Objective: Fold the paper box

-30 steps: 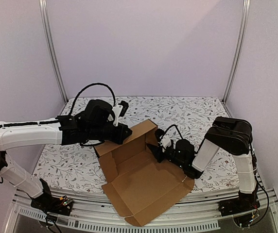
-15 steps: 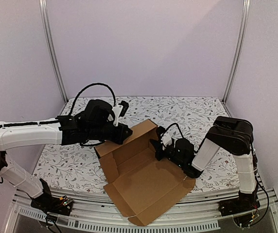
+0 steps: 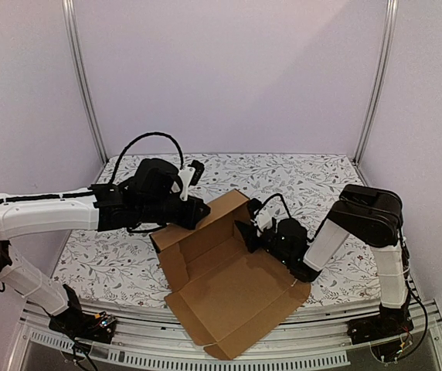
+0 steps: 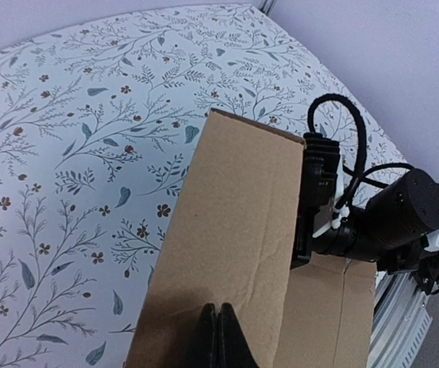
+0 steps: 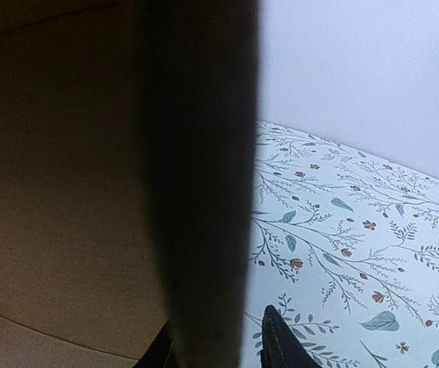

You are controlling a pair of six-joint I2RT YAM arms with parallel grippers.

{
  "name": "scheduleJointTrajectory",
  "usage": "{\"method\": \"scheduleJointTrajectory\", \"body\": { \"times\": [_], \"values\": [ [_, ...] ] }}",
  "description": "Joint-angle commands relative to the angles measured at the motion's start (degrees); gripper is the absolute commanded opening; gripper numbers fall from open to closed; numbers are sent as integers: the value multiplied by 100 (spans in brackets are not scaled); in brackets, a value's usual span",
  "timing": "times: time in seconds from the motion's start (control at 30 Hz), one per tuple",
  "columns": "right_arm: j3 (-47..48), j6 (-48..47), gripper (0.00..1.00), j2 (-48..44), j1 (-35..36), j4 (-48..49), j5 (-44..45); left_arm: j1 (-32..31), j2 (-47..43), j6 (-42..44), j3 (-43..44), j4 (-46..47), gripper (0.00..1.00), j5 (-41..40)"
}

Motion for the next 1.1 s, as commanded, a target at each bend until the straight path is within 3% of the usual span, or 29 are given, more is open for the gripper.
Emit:
{"method": "scheduleJointTrajectory", "body": {
  "times": [0.0,0.2,0.3,0.5,0.53,0.63,0.73,0.93,1.07],
  "values": [
    [155,-38,32,-145,4,334,171,54,107,-39,-172,-505,0,112],
    [287,-128,31,-206,3,334,302,50,98,-63,-190,-507,0,120],
    [294,-186,1,-221,0,334,242,50,97,-73,-190,-507,0,137],
    [248,-201,0,-228,0,334,211,50,71,-76,-199,-507,0,123],
    [234,-180,3,-229,4,334,205,50,71,-75,-206,-507,0,121],
    [160,-127,25,-221,8,339,198,50,72,-81,-216,-496,0,112],
    [34,120,41,-227,18,342,102,50,71,-95,-234,-488,0,116],
    [-425,257,52,-389,33,334,-187,50,62,-77,-243,-489,0,109],
    [-648,376,54,-408,37,334,-201,50,79,-55,-228,-464,0,101]
  ]
}}
